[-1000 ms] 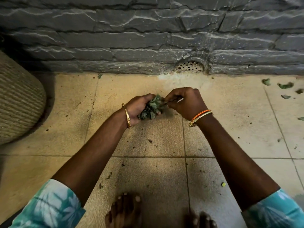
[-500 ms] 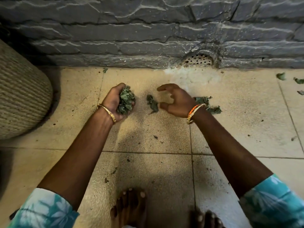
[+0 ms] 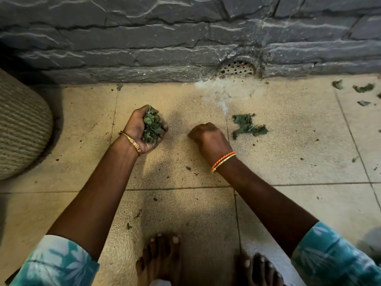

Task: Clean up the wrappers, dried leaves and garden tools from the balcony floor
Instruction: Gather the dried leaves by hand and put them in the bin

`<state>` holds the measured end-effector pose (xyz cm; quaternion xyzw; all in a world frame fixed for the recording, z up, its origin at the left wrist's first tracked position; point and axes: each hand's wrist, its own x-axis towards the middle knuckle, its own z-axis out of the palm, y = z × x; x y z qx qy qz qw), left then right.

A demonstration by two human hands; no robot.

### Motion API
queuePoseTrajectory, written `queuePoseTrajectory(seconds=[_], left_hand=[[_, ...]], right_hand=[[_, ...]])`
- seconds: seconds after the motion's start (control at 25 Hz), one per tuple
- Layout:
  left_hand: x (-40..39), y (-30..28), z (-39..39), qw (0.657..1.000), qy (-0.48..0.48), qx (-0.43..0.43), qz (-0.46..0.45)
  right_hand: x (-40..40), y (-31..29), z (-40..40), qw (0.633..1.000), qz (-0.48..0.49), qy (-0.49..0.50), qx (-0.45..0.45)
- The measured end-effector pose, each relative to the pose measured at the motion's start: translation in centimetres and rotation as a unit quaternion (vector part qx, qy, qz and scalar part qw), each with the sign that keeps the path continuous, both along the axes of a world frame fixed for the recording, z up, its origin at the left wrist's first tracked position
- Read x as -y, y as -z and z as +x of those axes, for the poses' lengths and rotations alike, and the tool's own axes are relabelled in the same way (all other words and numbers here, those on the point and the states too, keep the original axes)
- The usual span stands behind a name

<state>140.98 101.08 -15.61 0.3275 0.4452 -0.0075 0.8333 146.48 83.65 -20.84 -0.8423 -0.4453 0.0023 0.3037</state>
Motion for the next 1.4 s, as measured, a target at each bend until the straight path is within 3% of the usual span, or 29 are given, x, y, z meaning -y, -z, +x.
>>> queuePoseTrajectory(seconds=[0.08, 0.2, 0.36, 0.48, 0.6, 0.72, 0.8, 0.92, 1.12, 1.24, 1.32, 1.4], left_hand=[[0.9, 0.0, 0.5, 0.999, 0.037, -0.014, -0.005], [2.3, -0.2, 1.6, 0.993, 0.117, -0.023, 0.019], [5.3, 0.1, 3.0, 0.975, 0.217, -0.003, 0.037], [8.5, -0.2, 4.1, 0.956, 0.288, 0.007, 0.055], [10.7, -0.7, 4.7, 0.943, 0.328, 0.028, 0.055], [11.8, -0.5, 4.8, 0.934, 0.340, 0.021, 0.104], [11.9, -0.1, 4.9, 0.930, 0.338, 0.004, 0.145], [10.6, 0.3, 4.7, 0.948, 0.286, -0.012, 0.136], [7.8, 0.1, 4.5, 0.962, 0.244, -0.027, 0.118], [8.1, 0.3, 4.5, 0.959, 0.245, -0.036, 0.135], [8.3, 0.4, 4.6, 0.962, 0.241, -0.035, 0.127], [8.2, 0.5, 4.4, 0.968, 0.226, -0.030, 0.107]], right_hand=[[0.8, -1.7, 0.7, 0.984, 0.061, 0.094, -0.138], [2.8, -5.2, 2.2, 0.873, 0.201, 0.206, -0.395], [4.8, -7.5, 1.7, 0.780, 0.280, 0.246, -0.502], [5.2, -6.9, 0.8, 0.756, 0.293, 0.294, -0.506], [6.3, -5.8, 0.8, 0.765, 0.272, 0.351, -0.467], [7.5, -5.3, 0.9, 0.815, 0.203, 0.354, -0.410], [8.3, -5.7, 1.5, 0.831, 0.181, 0.346, -0.396], [10.8, -6.5, 3.5, 0.845, 0.159, 0.359, -0.363], [11.1, -5.0, 4.6, 0.907, -0.097, 0.296, -0.284], [8.4, -3.4, 3.6, 0.925, -0.179, 0.258, -0.213], [7.3, -1.9, 2.9, 0.940, -0.189, 0.235, -0.160], [7.2, -0.5, 1.9, 0.961, -0.132, 0.204, -0.133]])
